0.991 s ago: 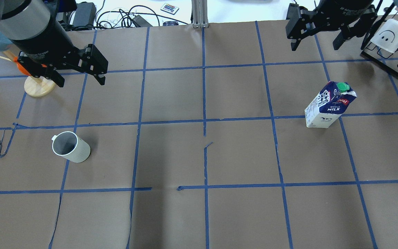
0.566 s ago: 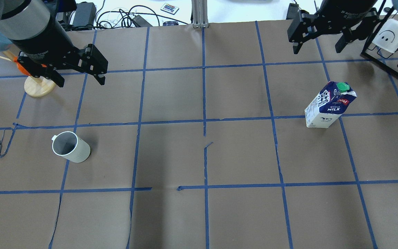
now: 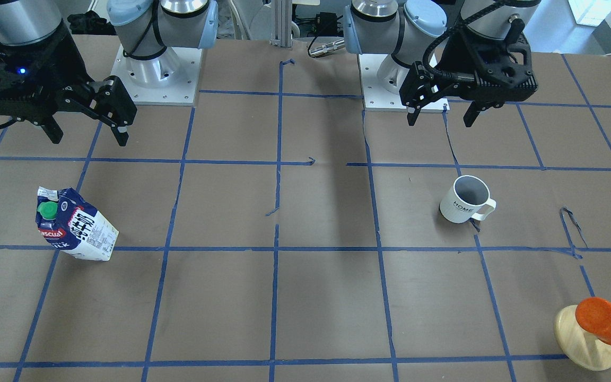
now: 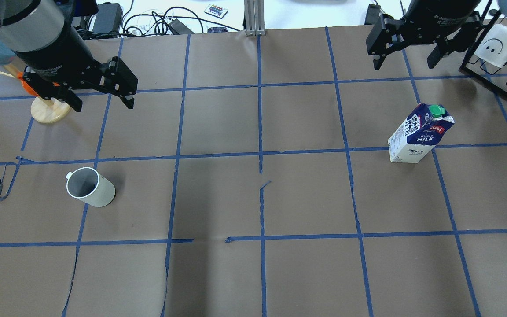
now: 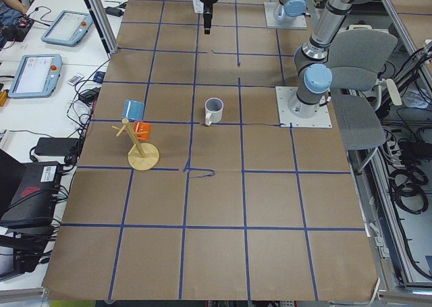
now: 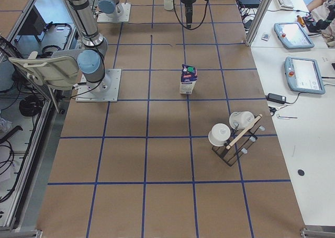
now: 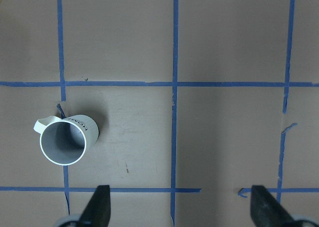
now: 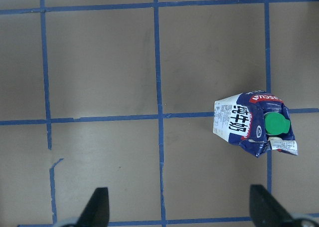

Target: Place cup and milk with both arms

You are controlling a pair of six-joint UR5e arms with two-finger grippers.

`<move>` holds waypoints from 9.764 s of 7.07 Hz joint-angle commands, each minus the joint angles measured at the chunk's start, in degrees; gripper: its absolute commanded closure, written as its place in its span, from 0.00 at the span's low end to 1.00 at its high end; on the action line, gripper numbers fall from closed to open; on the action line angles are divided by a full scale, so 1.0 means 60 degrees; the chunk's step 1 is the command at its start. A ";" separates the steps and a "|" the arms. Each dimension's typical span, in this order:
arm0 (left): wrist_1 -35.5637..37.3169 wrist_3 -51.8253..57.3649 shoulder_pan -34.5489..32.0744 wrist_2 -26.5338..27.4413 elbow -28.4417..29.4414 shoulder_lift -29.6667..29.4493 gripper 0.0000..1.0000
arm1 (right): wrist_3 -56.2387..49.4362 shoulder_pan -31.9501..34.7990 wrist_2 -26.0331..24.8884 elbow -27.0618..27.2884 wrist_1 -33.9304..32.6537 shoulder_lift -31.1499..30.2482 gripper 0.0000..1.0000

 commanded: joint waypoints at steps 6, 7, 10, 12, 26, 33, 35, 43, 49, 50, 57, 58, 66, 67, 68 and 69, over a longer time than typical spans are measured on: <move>0.0000 0.0000 0.0013 0.0012 -0.0048 0.0011 0.00 | 0.0001 -0.0010 0.0033 0.0149 -0.0032 0.0026 0.00; 0.0000 0.0014 0.0013 0.0012 -0.0048 0.0011 0.00 | -0.0057 -0.0010 0.0018 0.0149 -0.0061 0.0026 0.00; 0.0000 0.0014 0.0012 0.0012 -0.0063 0.0011 0.00 | -0.0087 -0.0025 0.0033 0.0149 -0.0090 0.0040 0.00; 0.0000 0.0000 -0.0002 0.0012 -0.0063 0.0011 0.00 | -0.0102 -0.0039 0.0033 0.0149 -0.0076 0.0040 0.00; 0.0044 0.0088 0.0187 0.0114 -0.0136 -0.0135 0.00 | -0.0482 -0.0112 0.0003 0.0134 -0.0104 0.0317 0.00; 0.3322 0.1684 0.1695 0.0419 -0.3030 -0.2008 0.00 | -0.1489 -0.2132 0.0003 0.1580 -0.1810 0.0625 0.00; 0.3208 0.1612 0.1945 0.1223 -0.3548 -0.2229 0.00 | -0.1740 -0.2368 0.0003 0.2081 -0.2609 0.1050 0.00; 0.3369 0.2315 0.2254 0.1521 -0.3974 -0.2334 1.00 | -0.2122 -0.2735 0.0004 0.3179 -0.3196 0.1417 0.00; 0.3003 -0.1351 -0.1106 -0.0145 -0.3023 -0.2229 1.00 | -0.2592 -0.2735 0.0018 0.3284 -0.3314 0.1461 0.43; 0.3032 -0.2812 -0.1942 -0.0497 -0.2862 -0.2259 1.00 | -0.2577 -0.2735 0.0018 0.3269 -0.3313 0.1447 0.46; 0.4043 -0.5200 -0.4880 -0.1116 -0.2612 -0.3358 1.00 | -0.2592 -0.2560 0.0076 0.3181 -0.2991 0.1184 0.72; 0.4043 -0.5171 -0.4880 -0.1421 -0.2597 -0.3373 1.00 | -0.2505 -0.2313 0.0396 0.3181 -0.2947 0.1023 0.72; 0.3897 -0.4735 -0.4399 -0.1381 -0.1737 -0.2833 0.00 | -0.0502 -0.0086 0.0897 0.3182 -0.2552 0.0568 0.72; 0.3578 -0.4340 -0.3918 -0.1438 -0.1240 -0.2613 0.00 | -0.0468 0.0308 0.0723 0.3196 -0.2551 0.0423 0.73; 0.2588 -0.4046 -0.3449 -0.1439 -0.0713 -0.2292 0.00 | 0.0301 0.0602 0.0750 0.3225 -0.2363 0.0407 0.73; 0.1114 -0.2984 -0.2850 -0.1395 -0.0142 -0.1912 0.00 | 0.1236 0.1272 0.0678 0.3196 -0.2187 0.0377 0.73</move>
